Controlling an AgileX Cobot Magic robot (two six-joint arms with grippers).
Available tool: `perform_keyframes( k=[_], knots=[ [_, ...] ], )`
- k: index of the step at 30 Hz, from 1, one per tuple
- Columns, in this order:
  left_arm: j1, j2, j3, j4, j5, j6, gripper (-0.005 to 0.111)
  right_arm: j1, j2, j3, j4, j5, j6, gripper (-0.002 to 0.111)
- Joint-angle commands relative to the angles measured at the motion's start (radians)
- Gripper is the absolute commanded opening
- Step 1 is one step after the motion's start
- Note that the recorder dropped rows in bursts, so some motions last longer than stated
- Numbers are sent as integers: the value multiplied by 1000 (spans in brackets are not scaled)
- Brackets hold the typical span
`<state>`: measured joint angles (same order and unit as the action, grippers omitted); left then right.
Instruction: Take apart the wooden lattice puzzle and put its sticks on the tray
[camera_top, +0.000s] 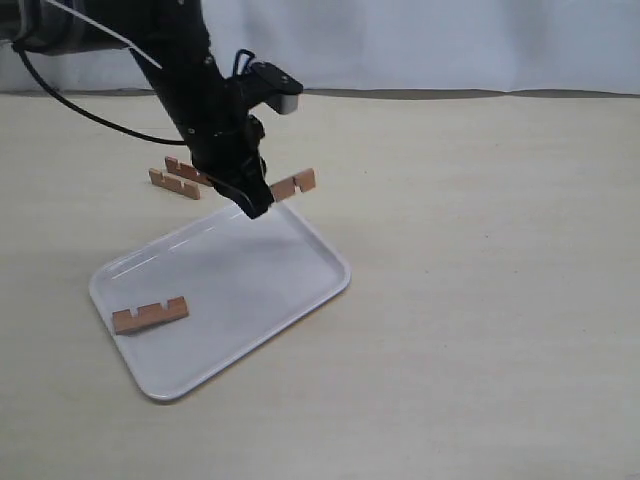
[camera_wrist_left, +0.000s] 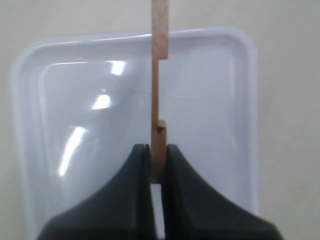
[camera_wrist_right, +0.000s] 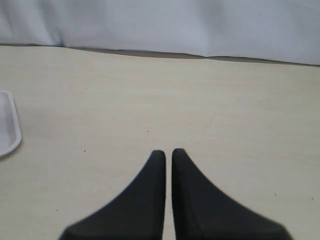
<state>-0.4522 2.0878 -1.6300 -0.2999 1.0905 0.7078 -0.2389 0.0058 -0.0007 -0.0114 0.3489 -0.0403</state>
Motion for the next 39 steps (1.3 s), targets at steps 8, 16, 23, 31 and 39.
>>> perform_keyframes(
  k=[8,16,23,31,39],
  knots=[
    [-47,-3,0,-3,131,25,0,-4,-6,1,0,-3,3,4],
    [-47,-3,0,4,131,-49,32,-4,-6,1,0,-3,3,4],
    [-45,-3,0,97,116,-109,54,-4,-6,1,0,-3,3,4],
    [45,-22,-2,244,-112,-417,55,-4,-6,1,0,-3,3,4],
    [207,-23,0,236,-173,-665,55,-4,-6,1,0,-3,3,4]
  ],
)
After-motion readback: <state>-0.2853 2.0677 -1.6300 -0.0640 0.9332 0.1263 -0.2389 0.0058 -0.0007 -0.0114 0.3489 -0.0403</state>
